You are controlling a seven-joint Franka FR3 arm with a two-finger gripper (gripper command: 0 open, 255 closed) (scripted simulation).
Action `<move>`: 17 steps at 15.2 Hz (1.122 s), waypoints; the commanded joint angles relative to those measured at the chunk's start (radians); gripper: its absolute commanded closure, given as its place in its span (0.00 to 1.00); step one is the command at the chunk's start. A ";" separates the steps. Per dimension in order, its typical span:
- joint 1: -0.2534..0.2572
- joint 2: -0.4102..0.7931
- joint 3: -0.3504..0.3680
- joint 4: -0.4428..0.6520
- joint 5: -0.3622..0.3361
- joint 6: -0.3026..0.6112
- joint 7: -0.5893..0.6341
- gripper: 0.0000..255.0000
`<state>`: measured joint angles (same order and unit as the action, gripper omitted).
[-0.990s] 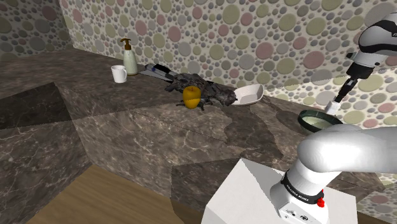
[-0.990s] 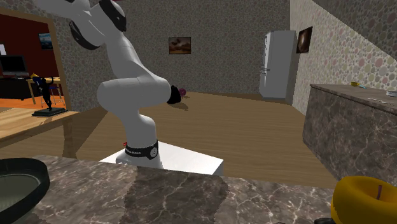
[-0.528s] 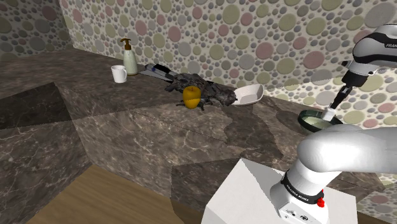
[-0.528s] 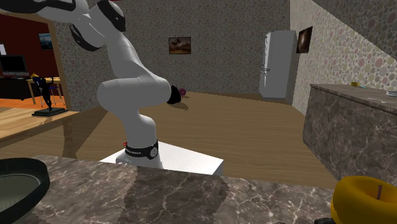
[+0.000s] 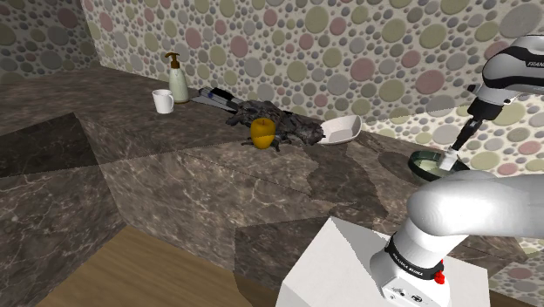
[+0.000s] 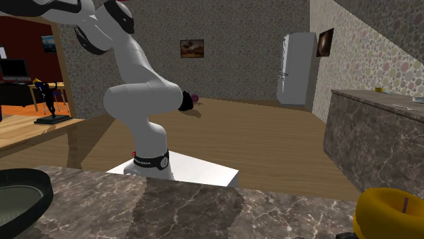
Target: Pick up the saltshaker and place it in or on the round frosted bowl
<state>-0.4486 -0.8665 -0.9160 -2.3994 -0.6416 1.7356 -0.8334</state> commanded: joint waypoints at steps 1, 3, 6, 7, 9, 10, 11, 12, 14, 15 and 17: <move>0.000 0.000 0.000 0.000 0.000 0.000 0.000 0.00; 0.000 0.000 0.000 0.000 0.000 0.000 0.000 0.00; 0.002 0.000 0.019 0.027 0.014 -0.030 -0.004 0.00; 0.004 0.001 0.037 0.055 0.028 -0.059 -0.008 0.00; 0.009 0.007 0.066 0.109 0.052 -0.111 -0.016 0.00; 0.009 0.006 0.066 0.109 0.052 -0.111 -0.016 0.00; 0.009 0.007 0.066 0.109 0.052 -0.111 -0.016 0.00; 0.009 0.006 0.066 0.109 0.052 -0.111 -0.016 0.00; 0.009 0.007 0.066 0.109 0.052 -0.111 -0.016 0.00; 0.009 0.007 0.066 0.109 0.052 -0.111 -0.016 0.00; 0.009 0.007 0.066 0.109 0.052 -0.110 -0.016 0.00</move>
